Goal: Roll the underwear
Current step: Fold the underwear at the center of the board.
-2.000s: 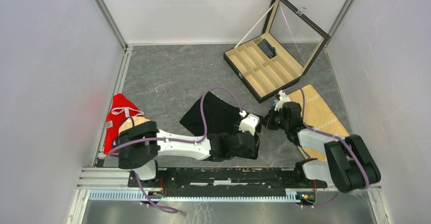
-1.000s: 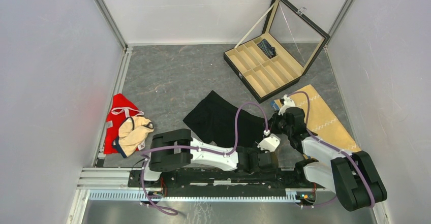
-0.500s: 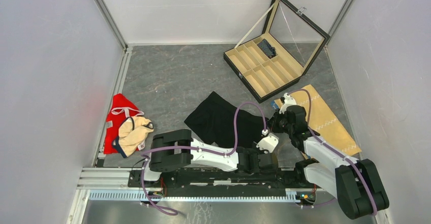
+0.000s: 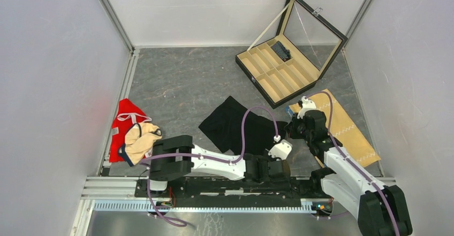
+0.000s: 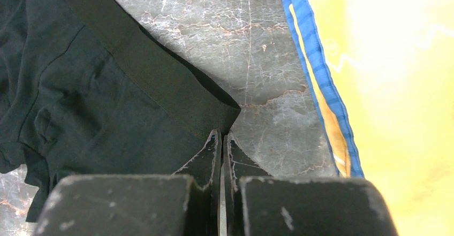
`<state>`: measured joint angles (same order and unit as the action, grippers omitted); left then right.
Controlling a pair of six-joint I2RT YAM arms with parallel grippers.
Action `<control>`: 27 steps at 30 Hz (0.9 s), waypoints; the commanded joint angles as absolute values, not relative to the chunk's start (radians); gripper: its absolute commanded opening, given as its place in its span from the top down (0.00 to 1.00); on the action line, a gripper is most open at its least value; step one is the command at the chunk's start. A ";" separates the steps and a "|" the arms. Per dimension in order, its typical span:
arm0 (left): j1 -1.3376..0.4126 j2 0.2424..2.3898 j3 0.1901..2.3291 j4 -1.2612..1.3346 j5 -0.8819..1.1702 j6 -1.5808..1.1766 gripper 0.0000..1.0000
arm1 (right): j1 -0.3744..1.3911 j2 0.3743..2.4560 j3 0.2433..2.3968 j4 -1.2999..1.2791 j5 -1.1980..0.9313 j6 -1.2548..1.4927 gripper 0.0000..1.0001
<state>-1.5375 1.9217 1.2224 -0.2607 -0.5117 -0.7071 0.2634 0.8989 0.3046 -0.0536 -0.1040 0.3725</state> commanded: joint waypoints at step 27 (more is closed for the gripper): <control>-1.345 1.339 0.893 -0.202 -0.505 -0.616 0.98 | 0.319 0.919 0.591 -0.140 -0.211 0.521 1.00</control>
<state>-1.3907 1.4128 0.9398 -0.2214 -0.4946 -0.6434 0.2832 0.8661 0.5304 -0.2333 -0.2012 0.4488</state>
